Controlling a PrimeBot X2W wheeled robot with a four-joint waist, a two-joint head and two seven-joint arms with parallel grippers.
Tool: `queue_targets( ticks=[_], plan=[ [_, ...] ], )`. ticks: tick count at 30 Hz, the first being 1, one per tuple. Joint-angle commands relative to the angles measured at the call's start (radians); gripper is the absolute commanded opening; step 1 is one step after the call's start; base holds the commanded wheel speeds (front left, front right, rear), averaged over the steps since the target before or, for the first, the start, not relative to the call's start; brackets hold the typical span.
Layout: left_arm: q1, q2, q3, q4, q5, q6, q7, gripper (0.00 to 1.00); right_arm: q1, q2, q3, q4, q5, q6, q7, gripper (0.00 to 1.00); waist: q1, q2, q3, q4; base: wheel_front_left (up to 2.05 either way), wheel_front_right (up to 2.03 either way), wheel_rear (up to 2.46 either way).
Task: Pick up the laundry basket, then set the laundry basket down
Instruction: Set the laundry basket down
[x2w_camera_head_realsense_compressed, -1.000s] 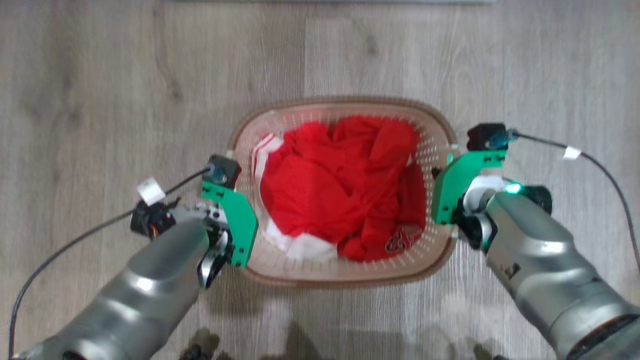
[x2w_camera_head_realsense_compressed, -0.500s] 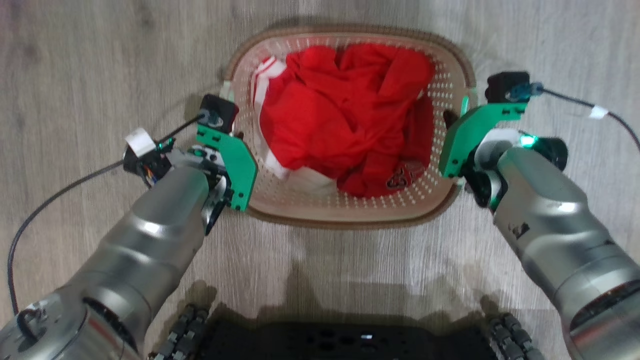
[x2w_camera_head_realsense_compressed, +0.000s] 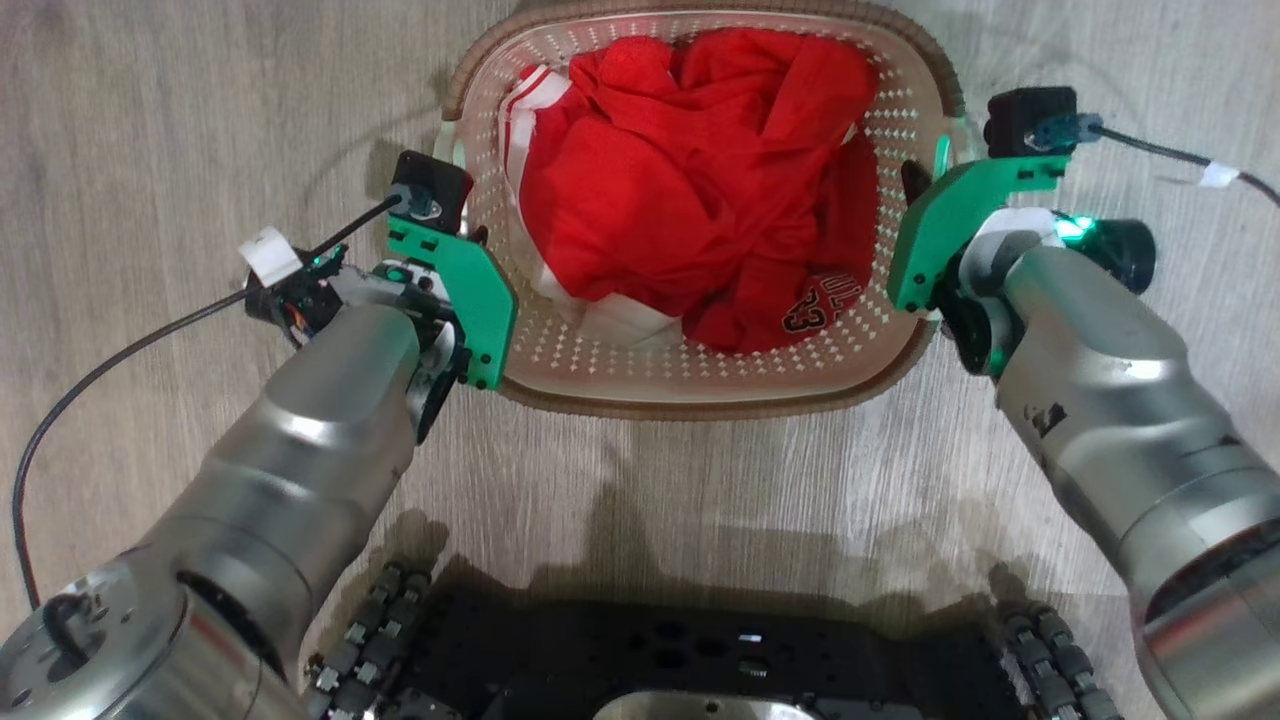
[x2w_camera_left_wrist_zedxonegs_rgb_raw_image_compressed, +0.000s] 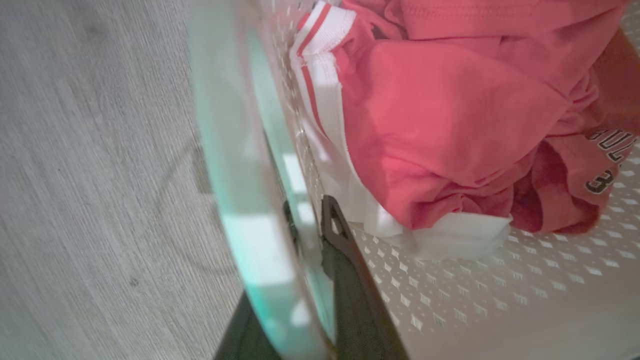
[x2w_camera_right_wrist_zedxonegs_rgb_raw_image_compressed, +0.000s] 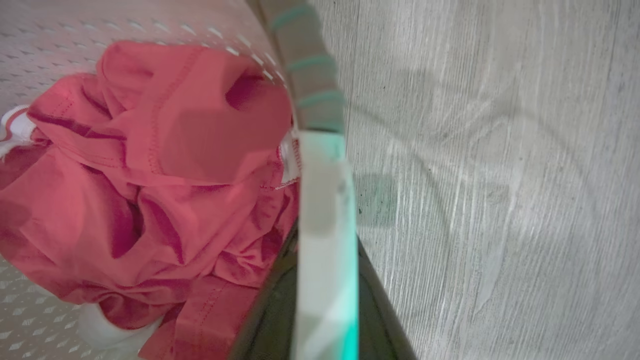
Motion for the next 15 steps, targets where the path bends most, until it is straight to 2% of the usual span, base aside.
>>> queue_targets(
  ticks=[1,15],
  plan=[
    [-0.004,-0.005,-0.023,-0.037,0.012,-0.001,-0.020,0.00,0.011,0.046,0.030,-0.020,-0.005,0.015,-0.016,0.00,-0.0001,0.0000,0.006,0.005,0.00,0.00,0.00],
    [-0.009,-0.005,-0.076,-0.062,-0.044,0.029,-0.049,0.00,0.006,0.046,0.050,0.026,0.033,0.015,-0.028,0.00,-0.0001,0.0000,0.013,0.014,0.00,0.00,0.00]
  ],
)
